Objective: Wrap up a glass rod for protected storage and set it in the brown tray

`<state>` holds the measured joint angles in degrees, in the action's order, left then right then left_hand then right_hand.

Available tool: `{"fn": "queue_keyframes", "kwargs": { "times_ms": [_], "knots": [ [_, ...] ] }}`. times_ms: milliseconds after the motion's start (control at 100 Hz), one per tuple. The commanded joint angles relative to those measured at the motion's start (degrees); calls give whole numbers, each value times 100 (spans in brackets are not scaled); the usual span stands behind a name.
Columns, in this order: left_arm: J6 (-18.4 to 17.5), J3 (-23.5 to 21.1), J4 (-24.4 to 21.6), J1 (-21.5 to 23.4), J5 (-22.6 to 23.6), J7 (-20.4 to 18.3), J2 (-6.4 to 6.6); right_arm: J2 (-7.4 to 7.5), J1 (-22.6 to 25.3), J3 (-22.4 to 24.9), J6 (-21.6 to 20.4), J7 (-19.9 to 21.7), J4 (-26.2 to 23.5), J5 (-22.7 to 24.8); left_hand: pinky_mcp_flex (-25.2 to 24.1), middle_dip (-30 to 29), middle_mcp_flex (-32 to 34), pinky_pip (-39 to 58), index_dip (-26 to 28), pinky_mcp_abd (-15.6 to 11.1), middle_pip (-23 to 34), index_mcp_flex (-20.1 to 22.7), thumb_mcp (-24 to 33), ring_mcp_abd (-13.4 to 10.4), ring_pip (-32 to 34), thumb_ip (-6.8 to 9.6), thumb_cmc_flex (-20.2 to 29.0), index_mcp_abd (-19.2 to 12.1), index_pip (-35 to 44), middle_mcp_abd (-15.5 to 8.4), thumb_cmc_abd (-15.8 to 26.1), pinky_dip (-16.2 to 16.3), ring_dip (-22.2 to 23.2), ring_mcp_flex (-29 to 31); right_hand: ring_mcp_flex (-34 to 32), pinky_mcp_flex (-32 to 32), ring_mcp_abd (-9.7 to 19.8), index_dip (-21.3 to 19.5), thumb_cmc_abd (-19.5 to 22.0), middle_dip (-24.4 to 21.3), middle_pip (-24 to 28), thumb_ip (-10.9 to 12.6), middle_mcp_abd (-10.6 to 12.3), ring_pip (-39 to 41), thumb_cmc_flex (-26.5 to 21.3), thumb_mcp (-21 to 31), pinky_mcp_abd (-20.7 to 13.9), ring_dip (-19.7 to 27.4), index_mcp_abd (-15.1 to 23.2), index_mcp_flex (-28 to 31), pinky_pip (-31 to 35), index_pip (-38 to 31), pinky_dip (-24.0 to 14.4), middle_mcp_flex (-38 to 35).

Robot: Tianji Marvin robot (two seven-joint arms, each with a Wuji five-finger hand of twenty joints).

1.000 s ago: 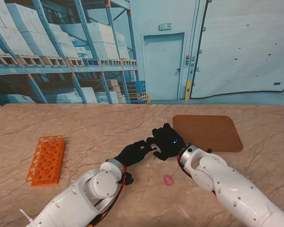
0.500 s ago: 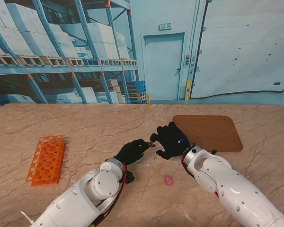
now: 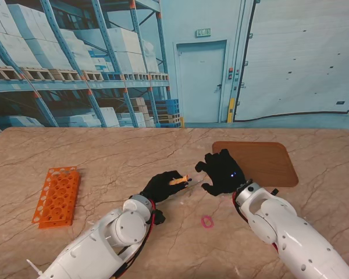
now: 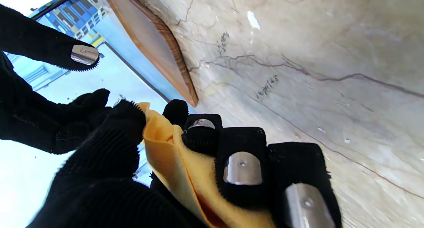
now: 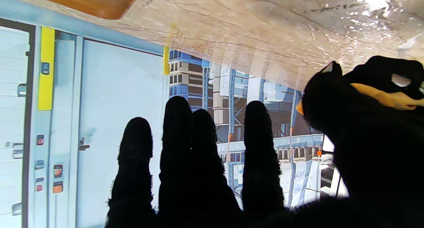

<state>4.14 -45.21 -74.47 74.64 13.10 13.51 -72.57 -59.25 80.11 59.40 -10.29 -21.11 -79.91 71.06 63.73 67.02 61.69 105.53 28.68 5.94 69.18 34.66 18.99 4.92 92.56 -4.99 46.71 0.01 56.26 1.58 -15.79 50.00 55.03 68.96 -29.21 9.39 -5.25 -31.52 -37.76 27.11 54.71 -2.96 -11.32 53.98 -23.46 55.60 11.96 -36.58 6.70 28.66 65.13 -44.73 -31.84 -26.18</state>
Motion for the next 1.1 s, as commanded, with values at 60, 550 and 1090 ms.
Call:
{"fn": "queue_keyframes", "kwargs": {
  "times_ms": [60, 550, 1090],
  "knots": [
    [-150, 18, 17, 14, 140, 33, -3, 24, 258, 259, -197, 191, -247, 0, 71, -64, 273, 1445, -148, -991, 409, 328, 618, 154, 460, -120, 260, -365, 299, -483, -490, 54, -42, 370, 10, -51, -62, -68, 32, -95, -229, 201, -67, -172, -22, 63, 2, 103, -4, 249, -102, 84, -10, -146],
    [-264, -85, -140, 133, 811, 315, 99, 114, 1229, 911, -633, 938, -829, 149, 67, -70, 752, 1445, -735, -819, 557, 832, 539, 124, 699, -78, 324, -126, 457, -551, -734, 255, -182, 382, -84, -52, -170, -150, 79, -170, -740, 57, -33, -811, -5, -1085, 253, 192, -173, 118, -696, 436, -87, -184],
    [-263, -424, -457, 440, 986, 412, 185, 351, 1099, 462, -1119, -15, -328, 907, 66, -17, 720, 1445, -733, -765, 581, 799, 581, 156, 741, -72, 375, -3, 477, -467, -685, 314, -237, 378, -57, 49, 265, -207, -375, -143, -497, -74, 283, -859, -123, 105, -34, 219, 204, -458, -932, -83, -133, 164]
  ]
}}
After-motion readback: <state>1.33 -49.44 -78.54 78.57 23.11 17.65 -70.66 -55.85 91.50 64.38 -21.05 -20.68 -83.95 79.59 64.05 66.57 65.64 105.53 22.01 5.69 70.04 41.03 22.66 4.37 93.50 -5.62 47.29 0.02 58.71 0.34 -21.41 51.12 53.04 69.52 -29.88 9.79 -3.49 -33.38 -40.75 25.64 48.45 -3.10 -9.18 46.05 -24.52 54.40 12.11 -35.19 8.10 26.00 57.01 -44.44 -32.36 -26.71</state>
